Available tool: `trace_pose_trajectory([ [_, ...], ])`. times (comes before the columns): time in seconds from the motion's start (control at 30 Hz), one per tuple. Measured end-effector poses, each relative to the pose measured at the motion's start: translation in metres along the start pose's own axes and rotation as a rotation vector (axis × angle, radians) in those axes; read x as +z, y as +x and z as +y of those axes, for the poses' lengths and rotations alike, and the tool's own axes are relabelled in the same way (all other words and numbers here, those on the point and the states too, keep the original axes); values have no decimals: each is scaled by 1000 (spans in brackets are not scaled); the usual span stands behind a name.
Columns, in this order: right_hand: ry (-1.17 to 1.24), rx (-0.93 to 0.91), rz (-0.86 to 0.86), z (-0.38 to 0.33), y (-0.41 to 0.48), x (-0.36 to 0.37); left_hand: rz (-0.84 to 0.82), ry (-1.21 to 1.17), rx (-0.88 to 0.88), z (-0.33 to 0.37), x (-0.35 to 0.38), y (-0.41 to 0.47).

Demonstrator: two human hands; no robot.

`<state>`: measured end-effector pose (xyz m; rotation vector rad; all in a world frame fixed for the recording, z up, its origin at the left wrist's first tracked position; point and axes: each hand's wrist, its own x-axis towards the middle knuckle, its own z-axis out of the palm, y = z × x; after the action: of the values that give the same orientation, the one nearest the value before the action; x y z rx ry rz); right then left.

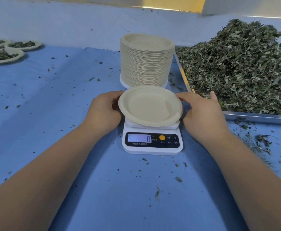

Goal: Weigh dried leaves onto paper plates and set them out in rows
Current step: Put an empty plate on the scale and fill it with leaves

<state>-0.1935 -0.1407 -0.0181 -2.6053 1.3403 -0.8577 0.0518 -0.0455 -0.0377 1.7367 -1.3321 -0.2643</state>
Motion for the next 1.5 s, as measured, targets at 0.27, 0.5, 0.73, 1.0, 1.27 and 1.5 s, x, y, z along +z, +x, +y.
trace_pose_trajectory([
  [0.27,87,34,28,4,0,2,32,30,-45,0,-1,-3],
  [0.5,211,40,58,7,-3,1,33,23,-63,0,0,-3],
  [0.73,280,78,80,8,-4,-1,19,30,-26,3,-1,-5],
  [1.0,230,45,104,5,-5,-3,-5,19,-9,7,-2,-8],
  [1.27,138,-50,217,-9,-17,-34,8,-1,-44,5,-2,-5],
  [1.5,107,-224,-87,-13,-64,-47,25,-30,-87,4,0,-5],
])
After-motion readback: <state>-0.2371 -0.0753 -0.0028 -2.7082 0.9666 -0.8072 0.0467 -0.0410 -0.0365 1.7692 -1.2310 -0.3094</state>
